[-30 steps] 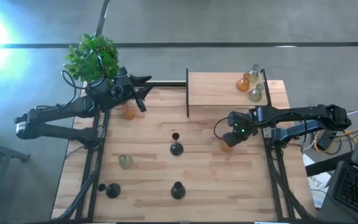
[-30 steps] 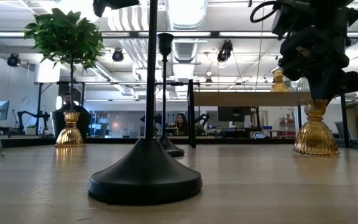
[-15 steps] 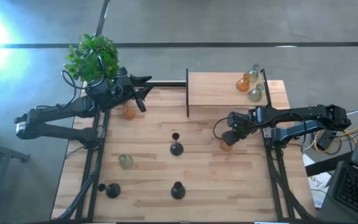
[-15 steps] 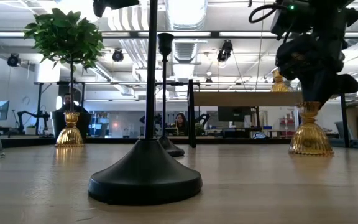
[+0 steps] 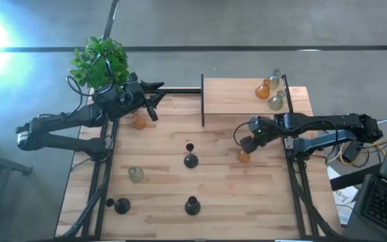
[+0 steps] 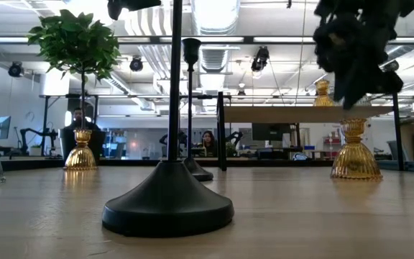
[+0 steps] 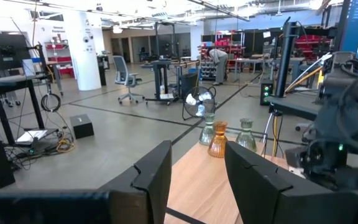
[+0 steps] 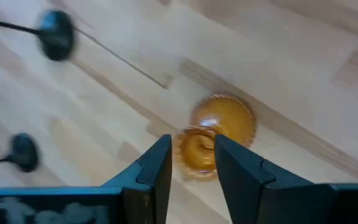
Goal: Pick & Place candle stick holders
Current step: Put the bottom orange glass candle holder on the shelf
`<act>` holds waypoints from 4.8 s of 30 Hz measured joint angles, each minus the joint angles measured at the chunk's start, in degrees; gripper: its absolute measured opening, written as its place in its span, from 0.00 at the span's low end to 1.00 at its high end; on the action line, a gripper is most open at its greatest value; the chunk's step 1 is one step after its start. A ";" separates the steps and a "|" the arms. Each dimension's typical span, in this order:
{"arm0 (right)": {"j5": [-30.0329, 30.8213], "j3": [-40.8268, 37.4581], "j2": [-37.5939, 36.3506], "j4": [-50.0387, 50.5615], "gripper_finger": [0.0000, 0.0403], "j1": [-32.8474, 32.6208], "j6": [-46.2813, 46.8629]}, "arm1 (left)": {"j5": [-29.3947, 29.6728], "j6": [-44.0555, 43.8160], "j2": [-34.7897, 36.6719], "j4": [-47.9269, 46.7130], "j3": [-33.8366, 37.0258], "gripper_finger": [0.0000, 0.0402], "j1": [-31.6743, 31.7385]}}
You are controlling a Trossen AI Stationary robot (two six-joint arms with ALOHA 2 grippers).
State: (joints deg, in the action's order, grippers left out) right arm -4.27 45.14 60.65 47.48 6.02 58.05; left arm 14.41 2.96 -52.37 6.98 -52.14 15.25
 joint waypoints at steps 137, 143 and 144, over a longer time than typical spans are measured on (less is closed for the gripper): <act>33.97 29.27 23.46 -20.64 0.30 13.26 -40.15 | 0.68 1.33 -0.20 -3.77 2.84 0.38 0.04; 33.60 33.45 29.17 -21.12 0.30 17.27 -41.79 | 0.68 1.36 -0.20 -4.45 2.84 0.38 0.04; 33.19 33.76 29.84 -21.15 0.30 17.96 -41.95 | 0.68 1.36 -0.20 -4.61 2.84 0.38 0.04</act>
State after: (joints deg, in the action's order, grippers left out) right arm 28.92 78.90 90.49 26.33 23.98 16.10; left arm 15.09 4.32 -52.58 2.38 -49.30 15.29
